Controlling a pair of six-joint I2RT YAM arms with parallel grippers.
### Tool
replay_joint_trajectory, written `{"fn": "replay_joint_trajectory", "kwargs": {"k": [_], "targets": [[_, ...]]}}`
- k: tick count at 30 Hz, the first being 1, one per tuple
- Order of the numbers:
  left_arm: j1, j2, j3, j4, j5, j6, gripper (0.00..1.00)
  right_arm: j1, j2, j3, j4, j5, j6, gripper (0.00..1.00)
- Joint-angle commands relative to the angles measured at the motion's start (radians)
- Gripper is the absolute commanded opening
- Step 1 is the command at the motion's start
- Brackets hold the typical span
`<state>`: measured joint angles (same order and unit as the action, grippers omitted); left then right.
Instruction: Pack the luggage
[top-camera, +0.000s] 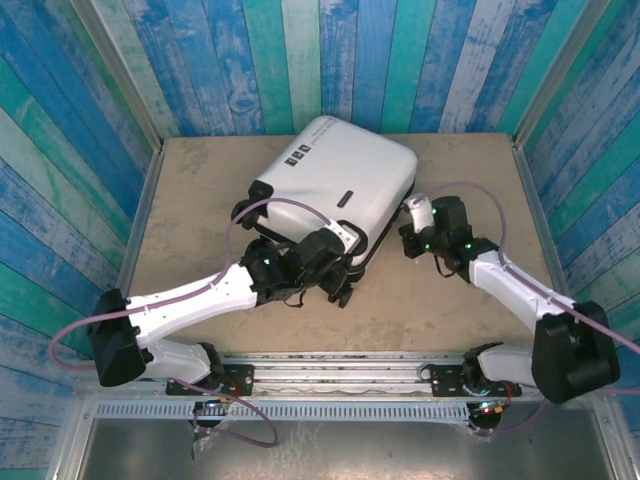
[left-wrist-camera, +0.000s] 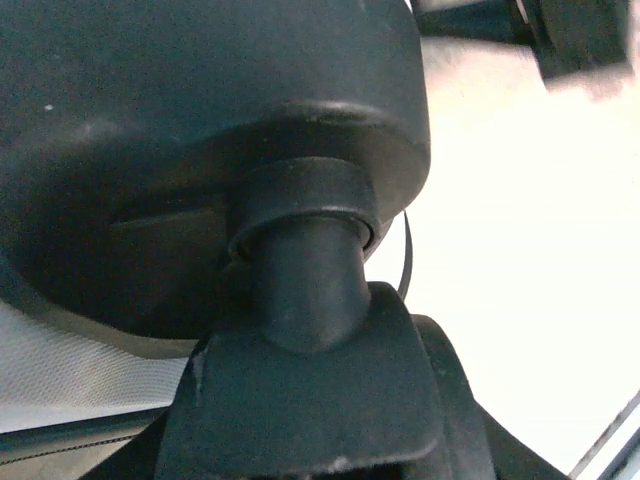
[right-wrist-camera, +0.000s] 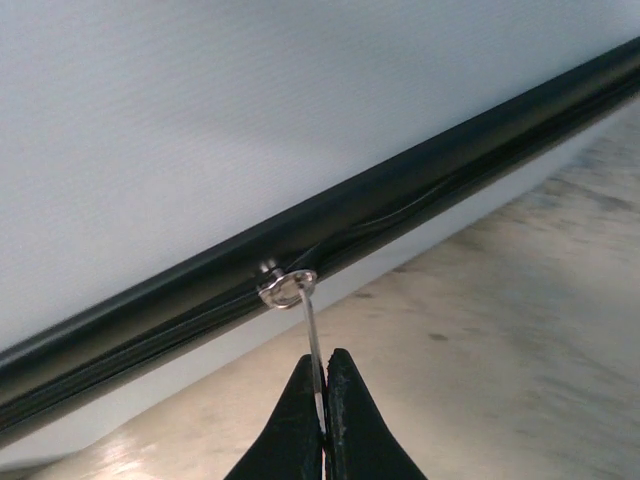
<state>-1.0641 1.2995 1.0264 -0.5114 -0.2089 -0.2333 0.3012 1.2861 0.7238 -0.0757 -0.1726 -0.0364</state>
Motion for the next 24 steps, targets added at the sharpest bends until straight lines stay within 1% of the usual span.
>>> {"fn": "replay_joint_trajectory", "kwargs": {"k": [1,4,7,10,13,16,18,20,24], "targets": [[-0.022,-0.128,-0.03,0.048,0.14,0.213,0.0,-0.146,0.073,0.126,0.063,0.206,0.021,0.0],[-0.022,-0.212,-0.078,0.029,0.161,0.289,0.0,-0.207,0.162,0.205,0.077,0.256,-0.003,0.0],[-0.022,-0.294,-0.124,0.017,0.179,0.362,0.0,-0.275,0.247,0.286,0.077,0.276,0.003,0.0],[-0.022,-0.359,-0.163,0.009,0.204,0.426,0.0,-0.334,0.339,0.382,0.067,0.242,0.009,0.0],[-0.022,-0.397,-0.195,0.02,0.186,0.446,0.0,-0.368,0.408,0.473,0.022,0.212,0.009,0.0],[-0.022,-0.395,-0.2,0.002,0.201,0.463,0.0,-0.384,0.417,0.477,0.054,0.199,0.003,0.0],[-0.022,-0.393,-0.209,-0.015,0.202,0.486,0.0,-0.4,0.426,0.477,0.084,0.157,-0.013,0.0],[-0.022,-0.399,-0.223,-0.032,0.206,0.52,0.0,-0.432,0.448,0.493,0.111,0.082,-0.028,0.0],[-0.022,-0.458,-0.274,-0.042,0.233,0.617,0.0,-0.489,0.527,0.59,0.095,-0.199,-0.061,0.0]]}}
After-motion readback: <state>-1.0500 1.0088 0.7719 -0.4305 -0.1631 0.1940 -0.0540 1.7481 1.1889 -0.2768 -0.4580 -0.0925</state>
